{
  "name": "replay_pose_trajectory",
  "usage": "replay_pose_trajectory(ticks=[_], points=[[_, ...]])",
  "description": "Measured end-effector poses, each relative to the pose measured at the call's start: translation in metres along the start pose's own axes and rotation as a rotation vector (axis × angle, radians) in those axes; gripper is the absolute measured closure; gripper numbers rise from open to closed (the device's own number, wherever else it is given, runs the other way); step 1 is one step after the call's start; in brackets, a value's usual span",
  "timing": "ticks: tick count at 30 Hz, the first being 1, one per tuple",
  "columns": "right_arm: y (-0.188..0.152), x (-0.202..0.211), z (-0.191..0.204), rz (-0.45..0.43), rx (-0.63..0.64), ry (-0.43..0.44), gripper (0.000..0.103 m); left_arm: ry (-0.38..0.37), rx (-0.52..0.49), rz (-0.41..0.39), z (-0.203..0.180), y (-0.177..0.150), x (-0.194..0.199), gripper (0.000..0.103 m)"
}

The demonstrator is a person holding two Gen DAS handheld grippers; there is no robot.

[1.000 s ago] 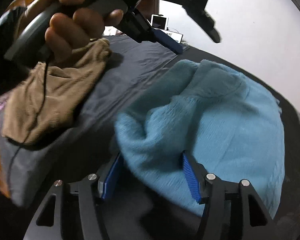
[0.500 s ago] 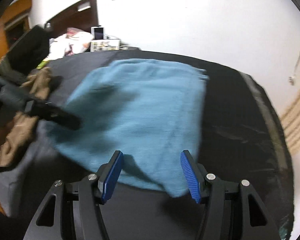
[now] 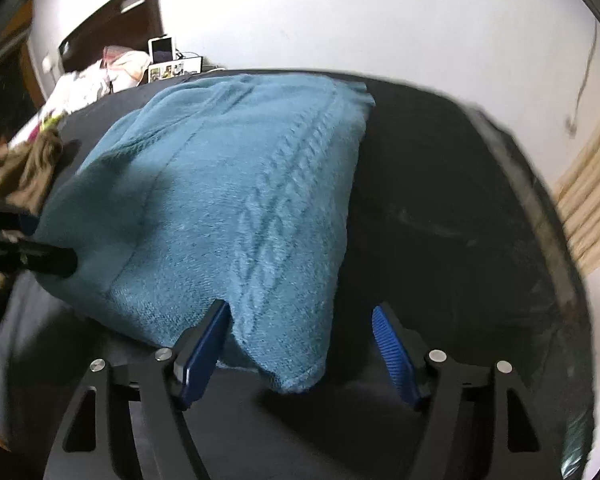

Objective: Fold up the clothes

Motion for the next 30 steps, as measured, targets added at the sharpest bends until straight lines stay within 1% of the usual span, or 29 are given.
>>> replay_pose_trajectory(ticks=[1, 3, 5, 6, 8, 11, 15, 17, 19, 23, 24, 27, 30], points=[[-0.001, -0.001, -0.004, 0.019, -0.031, 0.038, 0.03, -0.013, 0.027, 0.001, 0.001, 0.004, 0.002, 0.032], [-0.002, 0.002, -0.008, 0.039, -0.071, 0.087, 0.03, -0.039, 0.072, -0.013, 0.003, 0.013, 0.008, 0.032], [0.001, 0.011, -0.01, 0.029, -0.088, 0.11, 0.03, -0.041, 0.098, -0.047, 0.004, 0.021, 0.02, 0.032], [0.003, 0.016, -0.01, 0.019, -0.091, 0.115, 0.03, -0.03, 0.099, -0.067, 0.003, 0.026, 0.024, 0.032], [0.011, 0.025, -0.011, -0.014, -0.089, 0.108, 0.03, -0.01, 0.102, -0.102, 0.002, 0.039, 0.029, 0.032], [0.021, 0.036, -0.013, -0.055, -0.113, 0.106, 0.029, -0.004, 0.113, -0.126, -0.001, 0.057, 0.028, 0.031], [0.041, 0.032, -0.018, -0.07, -0.118, 0.053, 0.029, 0.05, 0.135, -0.117, -0.001, 0.081, 0.005, 0.031], [0.046, 0.027, -0.02, -0.069, -0.119, 0.043, 0.029, 0.079, 0.152, -0.106, 0.001, 0.091, -0.007, 0.031], [0.05, 0.02, -0.02, -0.061, -0.118, 0.041, 0.029, 0.102, 0.155, -0.098, 0.007, 0.092, -0.013, 0.031], [0.049, 0.009, -0.017, -0.049, -0.11, 0.042, 0.028, 0.144, 0.111, -0.092, 0.009, 0.09, -0.023, 0.031], [0.049, 0.007, -0.017, -0.047, -0.105, 0.038, 0.027, 0.153, 0.103, -0.092, 0.009, 0.089, -0.025, 0.031], [0.047, 0.0, -0.019, -0.041, -0.088, 0.011, 0.017, 0.17, 0.086, -0.098, 0.009, 0.088, -0.027, 0.031], [0.051, -0.008, -0.018, -0.033, -0.084, 0.005, 0.015, 0.18, 0.074, -0.104, 0.01, 0.087, -0.027, 0.031]])
Point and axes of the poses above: each gripper's, at about its wrist camera, not at the fingertips, and x roughly against the way its jaws point, z to its left, y to its top, the point moved 7 cm from there along -x, roughly the way its jaws point, and after that the axes turned 7 degrees about x, right-handed, at the moved point
